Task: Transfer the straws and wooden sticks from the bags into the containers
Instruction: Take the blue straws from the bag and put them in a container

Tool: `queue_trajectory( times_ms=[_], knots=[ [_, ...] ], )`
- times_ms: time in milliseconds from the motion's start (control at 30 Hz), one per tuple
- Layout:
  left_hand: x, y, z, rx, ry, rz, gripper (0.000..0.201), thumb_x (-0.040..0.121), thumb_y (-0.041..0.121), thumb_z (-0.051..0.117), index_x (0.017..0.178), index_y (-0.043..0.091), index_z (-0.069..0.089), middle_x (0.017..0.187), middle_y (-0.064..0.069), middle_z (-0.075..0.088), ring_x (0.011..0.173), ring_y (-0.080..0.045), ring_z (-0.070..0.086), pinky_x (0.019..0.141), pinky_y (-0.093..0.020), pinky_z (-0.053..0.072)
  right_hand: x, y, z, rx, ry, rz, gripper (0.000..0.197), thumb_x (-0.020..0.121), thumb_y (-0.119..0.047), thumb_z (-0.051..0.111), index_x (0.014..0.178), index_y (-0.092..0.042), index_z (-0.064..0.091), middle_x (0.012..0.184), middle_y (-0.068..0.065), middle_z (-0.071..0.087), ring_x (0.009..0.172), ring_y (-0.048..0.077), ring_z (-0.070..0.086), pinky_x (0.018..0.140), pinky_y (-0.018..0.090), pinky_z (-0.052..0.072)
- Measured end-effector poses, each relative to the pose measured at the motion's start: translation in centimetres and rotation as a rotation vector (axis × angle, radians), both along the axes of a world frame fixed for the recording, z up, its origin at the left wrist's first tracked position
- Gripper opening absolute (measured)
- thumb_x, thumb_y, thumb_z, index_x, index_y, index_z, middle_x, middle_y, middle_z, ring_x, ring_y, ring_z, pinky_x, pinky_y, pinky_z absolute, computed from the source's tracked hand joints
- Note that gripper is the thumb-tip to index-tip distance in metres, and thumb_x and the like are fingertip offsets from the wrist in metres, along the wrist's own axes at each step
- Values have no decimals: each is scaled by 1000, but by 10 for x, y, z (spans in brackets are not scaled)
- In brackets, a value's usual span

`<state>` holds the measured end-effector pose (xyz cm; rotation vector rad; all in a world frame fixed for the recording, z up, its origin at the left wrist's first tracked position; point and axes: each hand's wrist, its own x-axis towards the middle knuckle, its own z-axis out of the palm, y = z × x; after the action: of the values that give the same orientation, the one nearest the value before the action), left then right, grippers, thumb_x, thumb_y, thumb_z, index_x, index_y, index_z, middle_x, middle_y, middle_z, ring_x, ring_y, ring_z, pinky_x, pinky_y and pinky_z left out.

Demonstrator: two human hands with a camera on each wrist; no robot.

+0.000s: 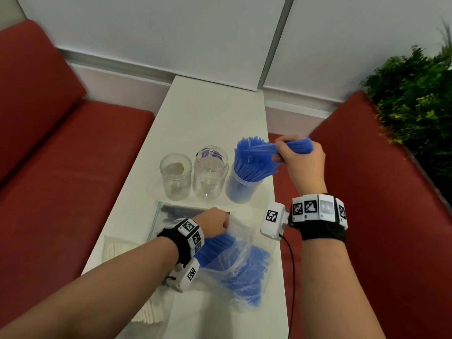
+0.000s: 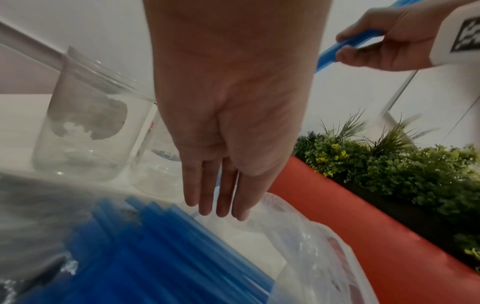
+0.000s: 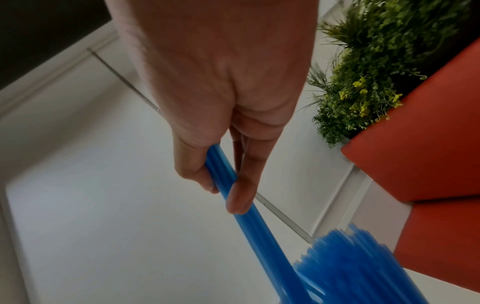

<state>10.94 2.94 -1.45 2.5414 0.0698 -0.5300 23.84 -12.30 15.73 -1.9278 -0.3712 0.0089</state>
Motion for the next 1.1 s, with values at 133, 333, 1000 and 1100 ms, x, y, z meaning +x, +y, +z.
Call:
queue_trajectory(
  times_ms=[133, 333, 1000, 1100],
  knots=[
    [1, 0, -8, 58, 58, -94, 19, 90, 18, 61, 101, 5, 69, 107, -9, 68, 95, -24, 63, 80, -28, 46, 10, -12, -3, 42, 9, -32, 14, 76, -24, 70, 76, -34, 78, 68, 2, 75, 65, 23, 76, 77, 53, 63],
    [1, -5, -16, 199, 190, -230, 56, 82, 39, 73, 125, 8, 56, 131, -8, 54, 117, -27, 53, 99, -42, 45, 16, -14, -8, 91, 46, -27, 11, 84, -8, 71, 83, -17, 78, 71, 11, 75, 66, 29, 75, 76, 47, 64],
    [0, -14, -6, 451, 107, -393, 31, 100, 2, 41, 129, 1, 53, 135, -14, 54, 119, -30, 56, 97, -37, 47, 47, 55, -52, -292, 0, 49, 41, 86, -20, 76, 125, -19, 63, 123, 4, 62, 114, 21, 59, 94, 34, 52],
    [-3, -13, 0, 484, 89, -374, 34, 102, 2, 36, 134, -1, 48, 134, -15, 55, 116, -30, 59, 94, -39, 50, 35, 64, -54, -139, -363, -38, 52, 90, -15, 69, 139, -19, 53, 136, 4, 57, 125, 21, 52, 109, 39, 42]
  ],
)
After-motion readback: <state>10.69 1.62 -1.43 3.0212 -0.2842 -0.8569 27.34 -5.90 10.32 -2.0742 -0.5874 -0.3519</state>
